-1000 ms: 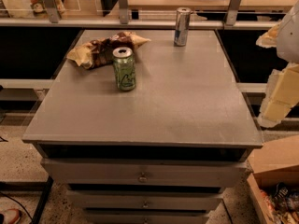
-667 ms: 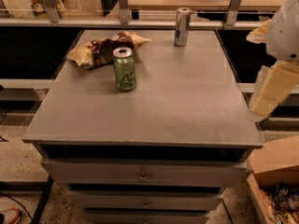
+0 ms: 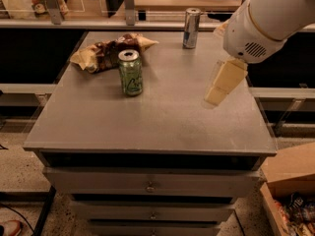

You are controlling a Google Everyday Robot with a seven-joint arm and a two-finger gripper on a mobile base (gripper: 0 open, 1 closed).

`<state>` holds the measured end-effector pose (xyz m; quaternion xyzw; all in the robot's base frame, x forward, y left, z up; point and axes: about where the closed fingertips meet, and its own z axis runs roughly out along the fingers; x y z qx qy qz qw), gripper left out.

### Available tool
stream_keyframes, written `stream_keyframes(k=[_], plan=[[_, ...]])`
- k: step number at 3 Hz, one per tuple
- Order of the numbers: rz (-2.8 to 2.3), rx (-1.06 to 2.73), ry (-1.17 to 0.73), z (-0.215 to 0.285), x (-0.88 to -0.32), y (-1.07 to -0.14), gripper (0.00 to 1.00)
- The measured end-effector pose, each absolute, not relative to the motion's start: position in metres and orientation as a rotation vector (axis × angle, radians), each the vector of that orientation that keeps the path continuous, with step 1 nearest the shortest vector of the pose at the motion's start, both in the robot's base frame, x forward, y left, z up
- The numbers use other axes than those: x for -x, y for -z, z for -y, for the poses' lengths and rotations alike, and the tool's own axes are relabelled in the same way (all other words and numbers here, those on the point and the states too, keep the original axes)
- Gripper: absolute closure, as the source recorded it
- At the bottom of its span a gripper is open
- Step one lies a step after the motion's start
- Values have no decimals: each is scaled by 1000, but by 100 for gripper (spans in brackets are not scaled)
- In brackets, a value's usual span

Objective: Pick green can

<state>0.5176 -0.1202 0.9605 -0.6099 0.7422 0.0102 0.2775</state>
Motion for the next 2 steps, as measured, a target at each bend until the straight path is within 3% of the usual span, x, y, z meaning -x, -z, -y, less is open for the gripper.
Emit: stream_keyframes(k=[2], plan=[[-1983,1607,-59,114,-524,-958,0]])
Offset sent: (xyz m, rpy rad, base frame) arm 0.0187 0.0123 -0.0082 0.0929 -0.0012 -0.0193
